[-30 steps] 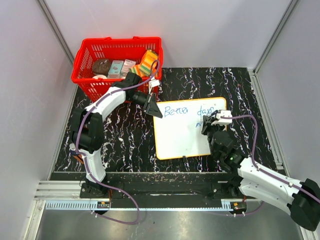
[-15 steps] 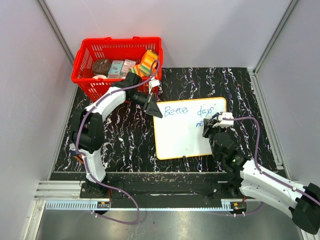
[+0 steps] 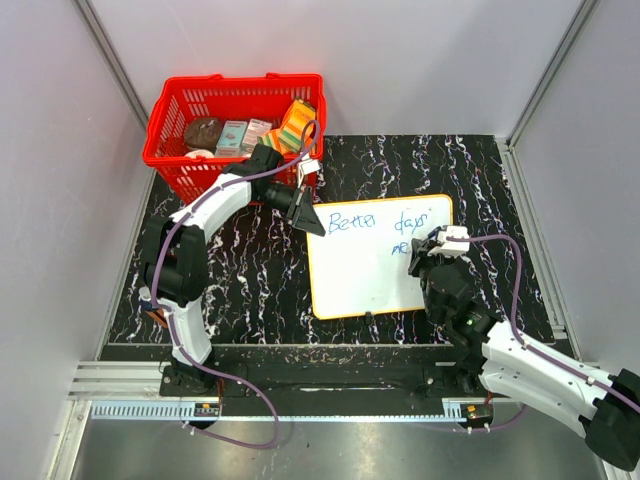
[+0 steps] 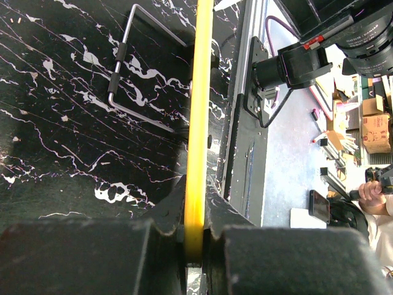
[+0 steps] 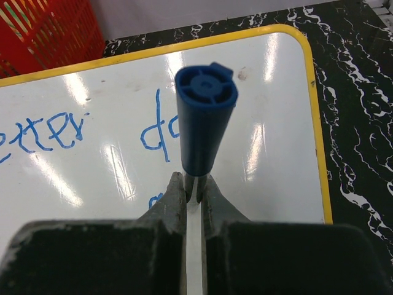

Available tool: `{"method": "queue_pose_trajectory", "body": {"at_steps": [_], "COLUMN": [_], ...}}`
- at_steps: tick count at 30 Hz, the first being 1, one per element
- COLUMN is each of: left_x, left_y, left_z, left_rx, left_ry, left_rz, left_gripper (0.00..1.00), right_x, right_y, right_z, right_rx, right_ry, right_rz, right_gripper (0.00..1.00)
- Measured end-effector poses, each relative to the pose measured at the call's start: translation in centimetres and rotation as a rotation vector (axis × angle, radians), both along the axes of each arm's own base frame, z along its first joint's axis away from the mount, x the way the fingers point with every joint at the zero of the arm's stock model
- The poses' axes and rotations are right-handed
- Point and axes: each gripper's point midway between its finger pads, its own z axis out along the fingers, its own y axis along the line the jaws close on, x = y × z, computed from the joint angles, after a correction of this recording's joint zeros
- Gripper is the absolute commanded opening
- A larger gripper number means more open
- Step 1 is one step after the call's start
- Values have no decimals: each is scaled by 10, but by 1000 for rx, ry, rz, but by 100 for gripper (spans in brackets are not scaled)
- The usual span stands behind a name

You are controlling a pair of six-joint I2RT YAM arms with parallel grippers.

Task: Write a sentence on the whiteboard

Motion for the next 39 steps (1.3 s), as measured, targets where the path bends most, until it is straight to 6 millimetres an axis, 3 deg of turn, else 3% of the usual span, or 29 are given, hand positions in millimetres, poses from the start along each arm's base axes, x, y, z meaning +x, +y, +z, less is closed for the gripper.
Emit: {"method": "queue_pose_trajectory", "body": {"at_steps": [6, 12, 16, 24, 39], "left_x": [0, 0, 0, 0, 0], "left_y": [0, 0, 0, -1, -1], "left_z": [0, 0, 0, 0, 0], "left_rx": [-1, -2, -2, -2, -2], "left_ry": [-2, -5, -5, -6, -6], "left_rz": [-1, -3, -4, -4, -4], "left_gripper": [0, 0, 0, 0, 0], "right_x": [-1, -7, -7, 2, 11], "right_y": [-4, -9, -11, -11, -21], "right_z": [4, 32, 41, 22, 18], "right_rx": [-22, 23, 28, -57, -60], "right_ry": [-13, -96, -125, -72, -61], "right_rz": [-8, 11, 4, -17, -46], "right_gripper": [0, 0, 0, 0, 0]}}
